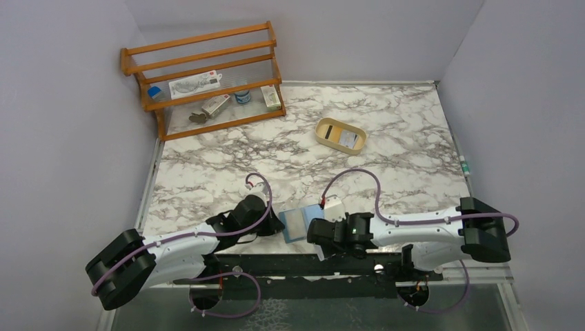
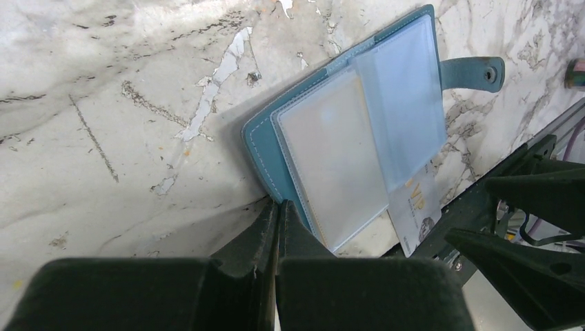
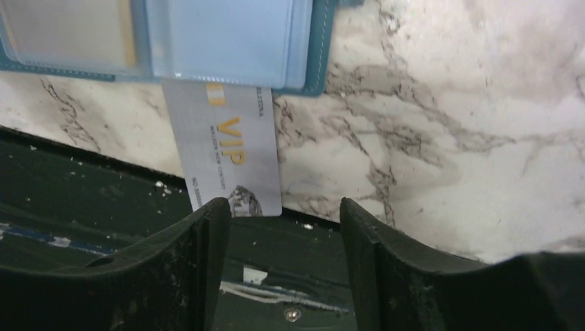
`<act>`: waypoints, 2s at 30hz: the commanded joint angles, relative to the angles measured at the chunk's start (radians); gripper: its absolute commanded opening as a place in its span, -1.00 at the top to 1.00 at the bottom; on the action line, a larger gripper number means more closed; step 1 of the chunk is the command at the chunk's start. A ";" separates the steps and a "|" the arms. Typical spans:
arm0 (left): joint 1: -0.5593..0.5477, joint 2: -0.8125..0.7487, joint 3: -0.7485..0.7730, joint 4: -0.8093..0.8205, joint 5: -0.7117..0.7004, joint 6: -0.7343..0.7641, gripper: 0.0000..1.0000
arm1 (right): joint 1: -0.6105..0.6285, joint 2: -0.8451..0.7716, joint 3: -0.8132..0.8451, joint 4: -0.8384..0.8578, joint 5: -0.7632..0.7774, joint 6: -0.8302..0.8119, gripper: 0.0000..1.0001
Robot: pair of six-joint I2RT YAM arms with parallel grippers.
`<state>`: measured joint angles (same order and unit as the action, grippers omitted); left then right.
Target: Take the credit cards out of the card holder
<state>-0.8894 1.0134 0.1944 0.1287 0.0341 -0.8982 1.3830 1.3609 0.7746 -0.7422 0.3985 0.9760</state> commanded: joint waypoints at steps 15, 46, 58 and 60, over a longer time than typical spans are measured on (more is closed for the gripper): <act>0.003 0.036 0.023 -0.035 -0.020 0.009 1.00 | 0.214 0.137 0.062 -0.107 0.008 0.162 0.40; 0.003 0.031 0.023 -0.051 0.019 0.030 1.00 | 0.172 0.141 -0.048 -0.057 0.126 0.388 0.54; 0.003 0.039 0.027 -0.043 0.042 0.035 1.00 | 0.104 0.179 -0.031 0.014 0.167 0.339 0.54; 0.003 0.038 0.025 -0.043 0.045 0.037 1.00 | 0.101 0.174 -0.034 0.009 0.178 0.351 0.55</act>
<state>-0.8894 1.0462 0.2150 0.1257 0.0525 -0.8852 1.5257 1.4876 0.7681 -0.7921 0.4229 1.3079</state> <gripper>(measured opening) 0.005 0.230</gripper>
